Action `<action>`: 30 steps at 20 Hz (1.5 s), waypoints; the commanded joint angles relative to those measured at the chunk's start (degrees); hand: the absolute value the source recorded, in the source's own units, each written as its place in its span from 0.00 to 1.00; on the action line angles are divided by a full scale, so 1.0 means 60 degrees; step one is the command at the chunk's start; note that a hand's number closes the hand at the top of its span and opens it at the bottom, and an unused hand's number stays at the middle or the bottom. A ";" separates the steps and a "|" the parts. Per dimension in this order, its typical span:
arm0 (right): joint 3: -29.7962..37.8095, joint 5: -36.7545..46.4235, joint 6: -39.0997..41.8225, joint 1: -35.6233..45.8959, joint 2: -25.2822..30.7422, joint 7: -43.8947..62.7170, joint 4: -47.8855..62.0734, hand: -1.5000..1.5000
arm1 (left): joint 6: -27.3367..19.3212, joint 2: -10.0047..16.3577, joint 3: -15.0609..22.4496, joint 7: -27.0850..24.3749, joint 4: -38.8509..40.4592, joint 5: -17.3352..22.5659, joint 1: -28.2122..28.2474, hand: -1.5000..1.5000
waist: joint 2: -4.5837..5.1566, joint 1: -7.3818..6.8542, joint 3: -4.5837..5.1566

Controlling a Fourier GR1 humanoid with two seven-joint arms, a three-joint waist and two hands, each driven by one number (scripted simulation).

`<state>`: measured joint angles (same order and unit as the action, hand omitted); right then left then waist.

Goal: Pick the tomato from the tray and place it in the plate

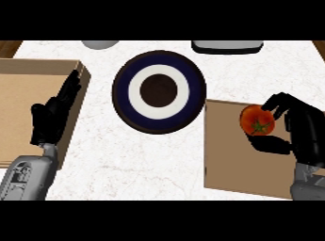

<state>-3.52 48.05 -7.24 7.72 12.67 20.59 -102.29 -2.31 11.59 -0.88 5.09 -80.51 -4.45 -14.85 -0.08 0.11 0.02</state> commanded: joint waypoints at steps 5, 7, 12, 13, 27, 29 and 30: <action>-0.0442 -0.0567 0.0544 0.1832 -0.0964 0.0339 0.0472 1.00 | -0.0007 -0.0236 0.0138 -0.0241 -0.0259 -0.0201 0.0413 0.50 | 0.0014 -0.0070 -0.0001; -0.0592 -0.0424 0.0194 0.2791 -0.1604 0.0528 0.1884 1.00 | 0.0016 -0.0205 0.0089 -0.0095 0.0121 -0.0224 -0.0146 0.50 | 0.0046 -0.0134 -0.0001; -0.0106 -0.0713 -0.0012 0.4889 -0.2036 0.0469 0.4214 1.00 | 0.0076 -0.0138 -0.0024 0.0109 0.0198 -0.0260 -0.0349 0.50 | 0.0064 -0.0153 -0.0002; -0.0901 -0.0794 -0.0343 0.4576 -0.2084 0.0671 0.3910 1.00 | 0.0068 -0.0332 0.0112 0.0061 -0.0097 -0.0219 0.0082 0.50 | 0.0036 -0.0140 -0.0002; -0.1611 -0.2428 -0.2404 0.7919 -0.2111 0.1017 1.0814 0.00 | 0.0341 -0.0255 0.0037 0.0203 0.0126 -0.0199 -0.0685 0.50 | 0.0182 -0.0667 -0.0008; -0.1825 -0.3522 -0.2576 0.8043 -0.2112 0.0636 1.1030 0.00 | 0.0485 -0.0266 0.0170 0.0156 0.0027 -0.0211 -0.0448 0.50 | 0.0177 -0.0734 -0.0010; -0.1386 -0.3703 -0.2798 0.8173 -0.2112 0.0294 1.1381 0.00 | 0.0237 -0.0398 0.0122 0.0067 0.0190 -0.0305 -0.0599 0.50 | 0.0210 -0.0713 -0.0011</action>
<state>-12.19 33.08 -20.19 54.77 0.05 24.99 -40.37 -0.42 9.74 -0.25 5.43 -80.01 -5.88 -17.17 0.87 -3.39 -0.02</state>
